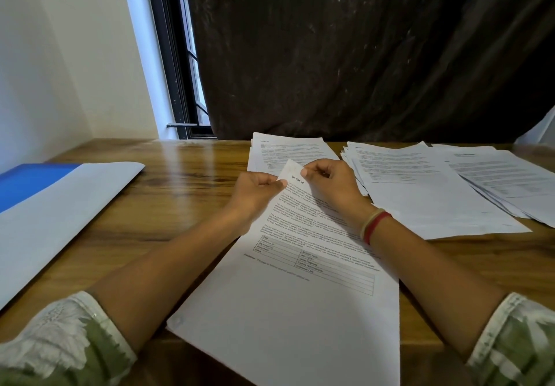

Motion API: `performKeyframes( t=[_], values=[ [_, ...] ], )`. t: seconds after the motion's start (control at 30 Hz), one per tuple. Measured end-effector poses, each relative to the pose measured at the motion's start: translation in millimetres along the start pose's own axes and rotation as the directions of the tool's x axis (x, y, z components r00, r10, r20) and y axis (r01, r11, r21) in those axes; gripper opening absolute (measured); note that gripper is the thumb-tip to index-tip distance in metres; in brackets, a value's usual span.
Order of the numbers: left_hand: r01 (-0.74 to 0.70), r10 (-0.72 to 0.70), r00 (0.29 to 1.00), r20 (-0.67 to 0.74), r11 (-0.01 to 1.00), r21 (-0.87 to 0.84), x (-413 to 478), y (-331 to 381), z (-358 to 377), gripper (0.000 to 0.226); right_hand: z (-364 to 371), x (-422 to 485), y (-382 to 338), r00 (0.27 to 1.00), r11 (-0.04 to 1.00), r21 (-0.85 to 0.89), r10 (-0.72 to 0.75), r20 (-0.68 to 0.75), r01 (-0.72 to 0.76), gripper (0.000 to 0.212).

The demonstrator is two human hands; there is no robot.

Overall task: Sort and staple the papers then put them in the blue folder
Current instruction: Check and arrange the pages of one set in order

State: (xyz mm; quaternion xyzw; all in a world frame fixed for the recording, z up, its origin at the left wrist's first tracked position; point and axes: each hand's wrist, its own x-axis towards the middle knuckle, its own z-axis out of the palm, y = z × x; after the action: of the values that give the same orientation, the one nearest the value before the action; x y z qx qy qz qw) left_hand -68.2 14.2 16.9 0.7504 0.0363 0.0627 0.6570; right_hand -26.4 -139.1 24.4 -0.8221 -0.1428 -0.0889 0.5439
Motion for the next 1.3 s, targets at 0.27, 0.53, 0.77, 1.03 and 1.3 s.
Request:
performKeyframes(
  t=[0.27,0.53,0.77,1.03,1.3],
  values=[
    [-0.001,-0.001,1.000,-0.022,0.998,-0.062,-1,5,-2,0.012,-1,-3,2,0.987,0.981,-0.151,-0.139,-0.079,0.126,0.041],
    [0.019,-0.016,0.998,0.062,0.999,-0.046,-4,48,9,0.014,-86,-10,-15,0.888,0.989,-0.053,-0.150,-0.434,0.140,0.011],
    [-0.056,0.040,0.962,0.270,0.997,0.053,8,84,119,0.018,-211,-29,38,0.860,0.995,-0.026,0.068,-0.505,-0.094,0.014],
    [0.038,-0.113,0.901,0.418,0.982,0.183,17,94,244,0.016,-354,-52,108,0.763,0.648,-0.571,0.022,-0.647,-0.503,0.030],
    [0.142,-0.228,0.900,0.371,0.959,0.244,14,83,282,0.016,-422,-65,173,0.757,0.352,-0.670,0.298,-0.582,-0.654,0.064]
  ],
)
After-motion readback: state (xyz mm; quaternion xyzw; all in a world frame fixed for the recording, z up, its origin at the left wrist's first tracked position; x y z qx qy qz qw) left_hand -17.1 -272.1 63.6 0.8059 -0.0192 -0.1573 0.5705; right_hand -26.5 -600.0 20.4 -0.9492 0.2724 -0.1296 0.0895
